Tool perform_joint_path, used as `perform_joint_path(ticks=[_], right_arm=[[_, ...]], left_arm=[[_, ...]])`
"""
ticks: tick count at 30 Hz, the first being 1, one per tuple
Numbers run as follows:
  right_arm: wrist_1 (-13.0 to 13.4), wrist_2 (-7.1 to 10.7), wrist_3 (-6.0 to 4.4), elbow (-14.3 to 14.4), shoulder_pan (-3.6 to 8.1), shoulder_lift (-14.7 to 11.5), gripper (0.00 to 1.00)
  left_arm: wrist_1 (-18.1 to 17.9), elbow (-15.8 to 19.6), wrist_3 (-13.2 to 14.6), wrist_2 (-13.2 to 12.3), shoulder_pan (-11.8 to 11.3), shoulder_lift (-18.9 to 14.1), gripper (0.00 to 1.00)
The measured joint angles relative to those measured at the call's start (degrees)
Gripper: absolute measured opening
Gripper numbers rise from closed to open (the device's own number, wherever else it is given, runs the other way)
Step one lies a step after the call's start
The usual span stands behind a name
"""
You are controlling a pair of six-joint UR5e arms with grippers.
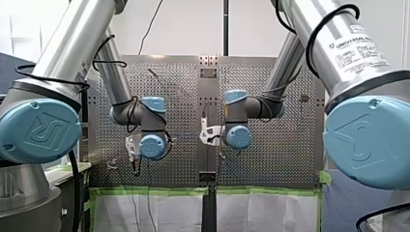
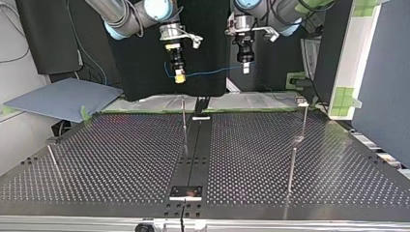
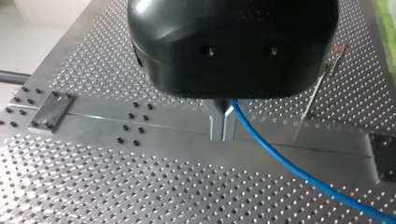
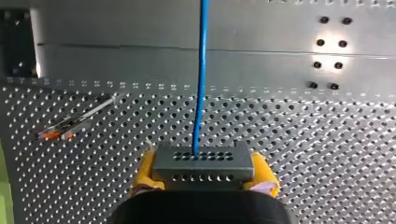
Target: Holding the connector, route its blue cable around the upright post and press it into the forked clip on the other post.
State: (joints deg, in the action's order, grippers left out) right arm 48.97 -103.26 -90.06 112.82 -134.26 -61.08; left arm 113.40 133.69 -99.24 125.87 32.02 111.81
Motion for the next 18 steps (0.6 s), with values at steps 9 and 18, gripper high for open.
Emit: perform_joint_path(ticks=[9,18], right_arm=[[-3.37,0.74,-0.69,-0.34,0.63,-4.64,0.00],[-7.15,2.93,-0.52,-3.87,0.72,-8.89,0.00]], left_arm=[[4.54,-1.88,0.07,0.17,-1.15,-4.58,0.00],[9.04,-5.44,-0.10,1.36,-2.16,-9.04,0.00]])
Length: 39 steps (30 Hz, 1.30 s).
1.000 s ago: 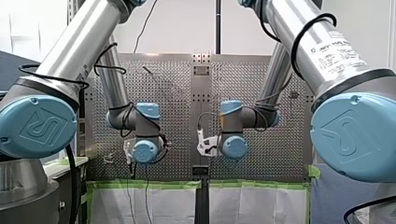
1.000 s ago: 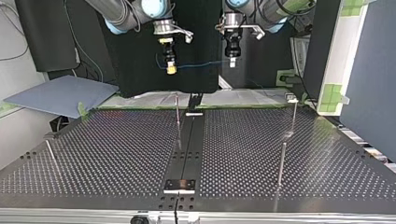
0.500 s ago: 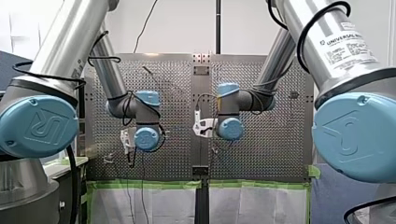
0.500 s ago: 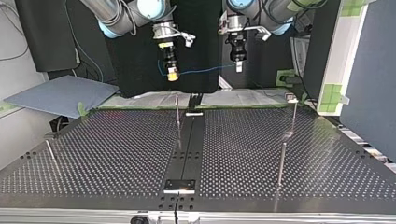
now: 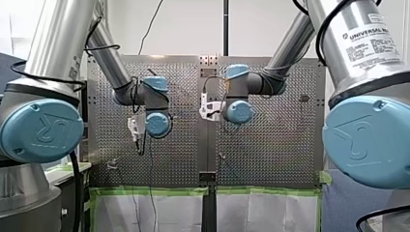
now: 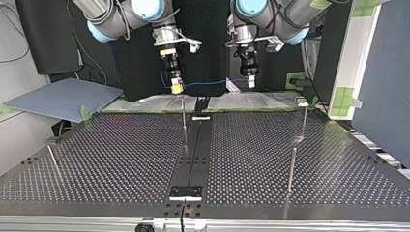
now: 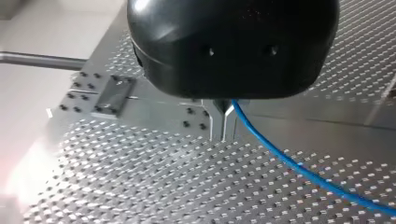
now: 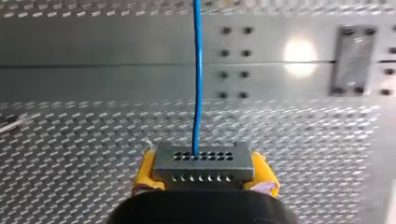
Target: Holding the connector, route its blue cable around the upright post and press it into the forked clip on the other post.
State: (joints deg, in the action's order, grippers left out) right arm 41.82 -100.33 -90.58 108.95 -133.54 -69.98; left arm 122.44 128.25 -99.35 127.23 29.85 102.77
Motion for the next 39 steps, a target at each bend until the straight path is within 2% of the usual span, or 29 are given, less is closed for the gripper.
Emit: perform_joint_path(ticks=[7,13,18,26,31,39], right_arm=[[-3.59,0.29,0.06,-3.94,0.03,-4.02,0.00],[-5.35,0.45,0.19,-6.43,0.07,-6.60,0.00],[-6.72,1.03,0.36,-8.10,0.11,-6.95,0.00],[-9.23,4.49,1.29,-10.83,0.22,-6.97,0.00],[-10.27,6.37,1.50,-12.25,0.37,-6.92,0.00],[-11.78,7.46,1.38,-14.89,0.50,-6.83,0.00]], left_arm=[[3.54,-2.65,-0.93,1.38,-1.00,-3.53,0.00],[6.71,-4.67,-1.32,3.68,-1.92,-6.73,0.00],[9.10,-6.63,-1.65,4.64,-2.81,-9.09,0.00],[13.68,-9.81,-1.92,4.97,-4.51,-13.71,0.00],[16.20,-11.06,-2.29,4.99,-5.77,-16.19,0.00],[20.34,-13.54,-2.35,4.54,-7.98,-20.36,0.00]])
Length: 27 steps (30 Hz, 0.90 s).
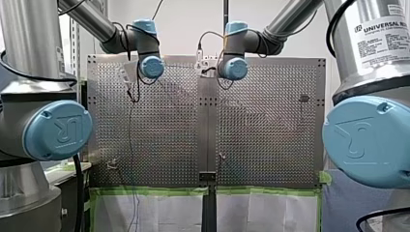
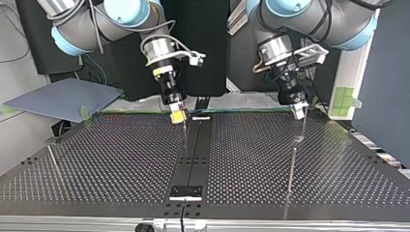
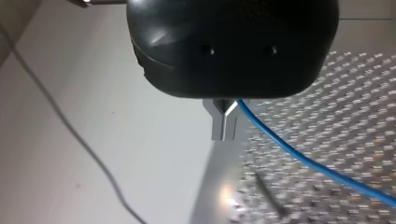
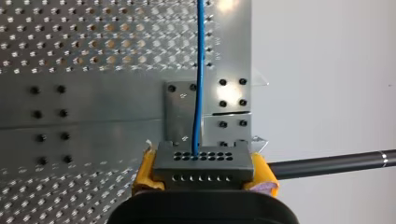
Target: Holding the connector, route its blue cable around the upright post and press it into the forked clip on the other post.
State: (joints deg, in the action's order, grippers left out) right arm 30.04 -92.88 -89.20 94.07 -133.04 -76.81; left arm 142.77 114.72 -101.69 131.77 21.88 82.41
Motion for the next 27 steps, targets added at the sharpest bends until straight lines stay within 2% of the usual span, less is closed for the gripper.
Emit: perform_joint_path(ticks=[5,8,13,18,27], right_arm=[[-0.49,0.94,-0.15,-1.35,0.06,0.07,0.00],[-0.66,1.88,-0.33,-2.56,0.07,0.09,0.00],[-0.88,3.53,-0.78,-4.71,0.06,0.17,0.00],[-1.19,4.20,-0.91,-6.34,0.06,0.31,0.00],[-2.33,4.91,-0.99,-9.79,-0.18,2.58,0.00]], left_arm=[[2.98,-2.68,0.35,-1.92,-1.30,-2.91,0.00],[4.50,-4.18,0.46,-3.33,-2.06,-3.42,0.00],[7.07,-6.75,0.46,-5.71,-3.29,-1.65,0.00],[9.69,-9.37,0.14,-8.01,-5.11,-0.10,0.00],[13.91,-13.06,-2.87,-12.15,-9.16,0.30,0.00]])
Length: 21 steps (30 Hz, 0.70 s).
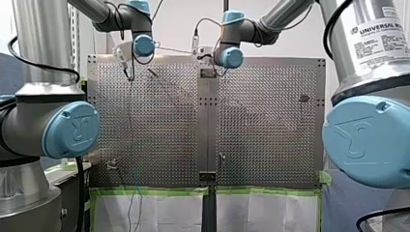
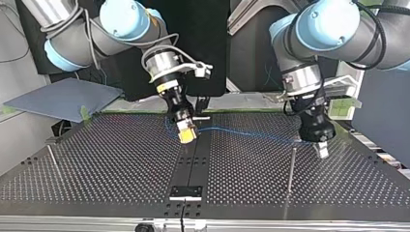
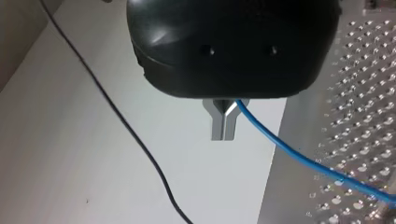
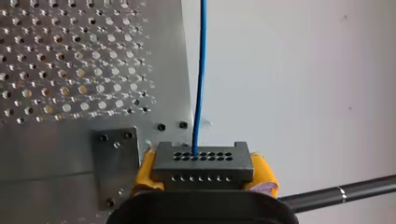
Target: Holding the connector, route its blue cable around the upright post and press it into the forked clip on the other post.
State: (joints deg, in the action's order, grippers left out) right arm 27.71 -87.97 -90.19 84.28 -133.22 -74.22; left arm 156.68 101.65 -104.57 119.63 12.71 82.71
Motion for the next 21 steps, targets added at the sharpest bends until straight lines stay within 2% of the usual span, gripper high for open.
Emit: perform_joint_path(ticks=[7,13,21], right_arm=[[-1.14,-0.05,0.00,-3.56,-0.43,3.29,0.00],[-1.63,-0.18,-0.02,-6.22,-0.61,5.13,0.00],[-1.17,-0.55,-0.04,-7.46,-0.85,7.10,0.00]], left_arm=[[3.45,-1.31,-2.09,-3.61,-3.61,1.54,0.00],[4.24,-3.73,-3.59,-6.33,-6.32,4.09,0.00],[4.82,-6.61,-5.83,-10.26,-10.25,8.00,0.00]])
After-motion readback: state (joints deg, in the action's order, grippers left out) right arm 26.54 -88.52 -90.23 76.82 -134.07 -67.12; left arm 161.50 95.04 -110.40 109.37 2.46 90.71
